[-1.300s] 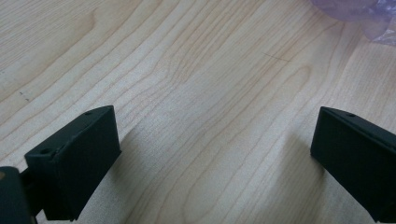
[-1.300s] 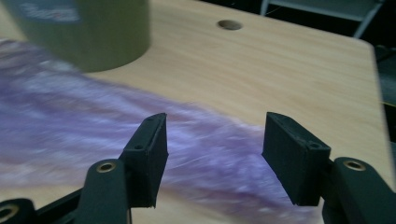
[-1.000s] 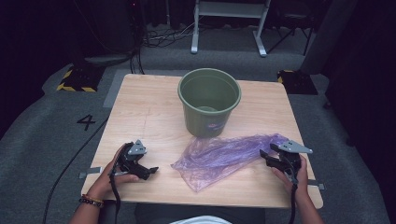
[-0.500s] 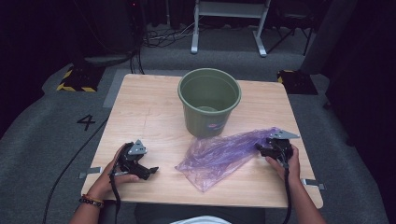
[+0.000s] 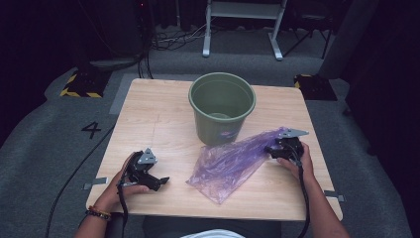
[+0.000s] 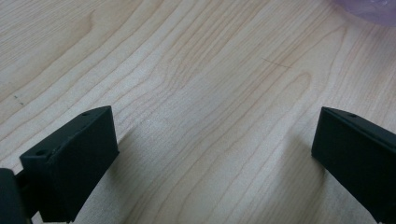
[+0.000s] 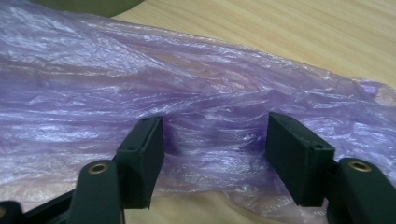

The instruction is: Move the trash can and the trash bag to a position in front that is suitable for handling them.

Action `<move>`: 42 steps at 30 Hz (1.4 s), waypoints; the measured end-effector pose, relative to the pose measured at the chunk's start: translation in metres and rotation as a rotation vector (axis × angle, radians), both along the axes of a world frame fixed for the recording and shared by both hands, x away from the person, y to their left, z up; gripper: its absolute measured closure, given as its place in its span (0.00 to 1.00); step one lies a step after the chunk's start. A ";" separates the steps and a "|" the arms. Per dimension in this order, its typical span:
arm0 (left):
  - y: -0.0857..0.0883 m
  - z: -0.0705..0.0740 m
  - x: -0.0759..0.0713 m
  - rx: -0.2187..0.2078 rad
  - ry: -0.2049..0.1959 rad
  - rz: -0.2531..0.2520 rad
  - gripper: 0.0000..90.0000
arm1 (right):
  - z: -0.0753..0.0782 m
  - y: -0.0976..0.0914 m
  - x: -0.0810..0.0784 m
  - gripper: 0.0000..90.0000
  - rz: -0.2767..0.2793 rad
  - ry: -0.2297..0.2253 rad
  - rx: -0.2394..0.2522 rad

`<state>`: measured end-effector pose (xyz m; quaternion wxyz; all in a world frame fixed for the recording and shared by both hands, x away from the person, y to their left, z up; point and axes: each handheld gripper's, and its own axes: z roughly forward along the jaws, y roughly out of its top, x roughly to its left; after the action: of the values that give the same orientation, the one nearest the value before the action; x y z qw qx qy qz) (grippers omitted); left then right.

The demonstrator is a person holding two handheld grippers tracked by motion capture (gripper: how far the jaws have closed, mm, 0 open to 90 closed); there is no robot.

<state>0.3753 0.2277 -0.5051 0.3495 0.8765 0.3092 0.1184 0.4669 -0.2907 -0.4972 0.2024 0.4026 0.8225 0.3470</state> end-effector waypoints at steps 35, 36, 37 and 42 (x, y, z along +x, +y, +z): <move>-0.009 0.000 0.000 0.001 0.000 -0.002 0.00 | 0.014 0.018 -0.094 0.36 0.302 -0.087 0.077; -0.009 0.000 0.000 0.001 0.000 -0.002 0.00 | 0.014 0.018 -0.094 0.36 0.302 -0.087 0.077; -0.008 0.000 0.000 -0.001 0.001 -0.004 0.00 | 0.015 0.019 -0.094 0.36 0.310 -0.089 0.072; -0.008 0.000 0.000 0.001 0.001 -0.006 0.00 | 0.020 0.036 -0.088 0.32 0.380 -0.109 0.077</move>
<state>0.3753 0.2193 -0.5050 0.3495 0.8776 0.3065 0.1170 0.3785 -0.2546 -0.4775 0.1622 0.2283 0.8576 0.4314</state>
